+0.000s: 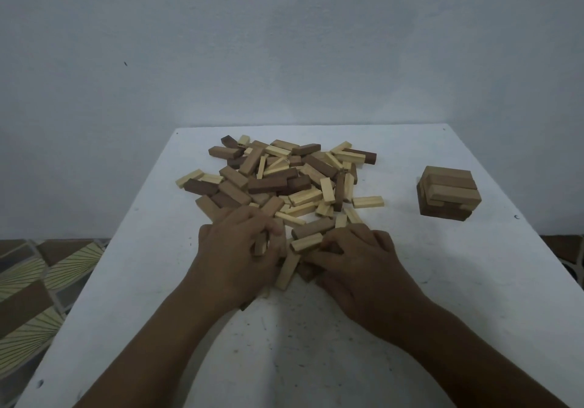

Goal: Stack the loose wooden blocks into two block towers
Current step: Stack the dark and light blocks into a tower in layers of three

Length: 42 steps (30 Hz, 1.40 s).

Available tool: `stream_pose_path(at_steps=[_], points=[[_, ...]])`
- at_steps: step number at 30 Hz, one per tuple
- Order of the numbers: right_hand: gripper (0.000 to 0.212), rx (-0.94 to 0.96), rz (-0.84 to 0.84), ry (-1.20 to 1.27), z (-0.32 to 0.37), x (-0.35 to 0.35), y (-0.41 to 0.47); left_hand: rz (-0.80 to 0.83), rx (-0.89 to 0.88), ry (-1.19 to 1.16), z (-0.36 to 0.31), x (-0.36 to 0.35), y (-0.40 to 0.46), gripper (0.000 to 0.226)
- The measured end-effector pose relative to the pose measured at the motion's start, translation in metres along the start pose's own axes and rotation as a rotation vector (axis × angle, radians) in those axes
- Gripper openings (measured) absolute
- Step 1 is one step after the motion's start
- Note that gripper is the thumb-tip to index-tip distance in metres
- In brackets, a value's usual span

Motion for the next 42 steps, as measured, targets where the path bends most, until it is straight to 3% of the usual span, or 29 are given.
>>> stream_pose_path(at_steps=[6, 11, 14, 16, 19, 22, 26, 28, 32, 37, 42], points=[[0.031, 0.032, -0.14, 0.022, -0.004, 0.0, 0.013, 0.064, -0.044, -0.034, 0.009, -0.003, -0.01, 0.033], [0.02, -0.113, -0.183, 0.446, -0.016, 0.007, 0.019, -0.01, -0.084, 0.038, 0.003, -0.016, -0.013, 0.023], [0.013, -0.182, -0.195, 0.577, -0.024, 0.012, 0.024, 0.006, -0.089, 0.032, -0.002, -0.02, -0.009, 0.024], [0.017, -0.215, -0.185, 0.548, -0.029, 0.014, 0.027, 0.012, -0.089, 0.054, -0.005, -0.023, -0.007, 0.025], [0.018, -0.197, -0.098, 0.299, -0.036, 0.014, 0.034, -0.011, -0.096, 0.039, -0.007, -0.026, -0.003, 0.028], [0.021, -0.13, -0.005, 0.104, -0.036, 0.015, 0.044, -0.058, -0.208, 0.037, -0.011, -0.029, -0.005, 0.031], [0.023, -0.074, 0.076, 0.031, -0.033, 0.017, 0.058, -0.144, -0.187, -0.03, -0.011, -0.032, 0.001, 0.022], [0.018, -0.049, 0.084, -0.012, -0.033, 0.016, 0.064, -0.118, -0.287, 0.036, -0.009, -0.04, 0.002, 0.03], [0.012, -0.063, -0.047, 0.059, -0.037, 0.018, 0.064, -0.158, -0.229, -0.034, -0.009, -0.037, 0.003, 0.019], [0.029, -0.197, -0.143, 0.243, -0.063, 0.033, 0.038, -0.108, -0.105, -0.073, -0.014, -0.029, 0.004, 0.019], [0.023, -0.367, -0.122, 0.165, -0.086, 0.038, -0.01, 0.002, -0.262, 0.054, -0.051, -0.037, 0.011, 0.009]])
Point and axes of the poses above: each hand's wrist, its own y-axis towards the middle knuckle, its own x-axis out of the back of the hand, z = x × y, the point moved 2 cm from there along y, towards the middle knuckle, and after that the axes turned 9 degrees about -y, right-handed, at the moved point
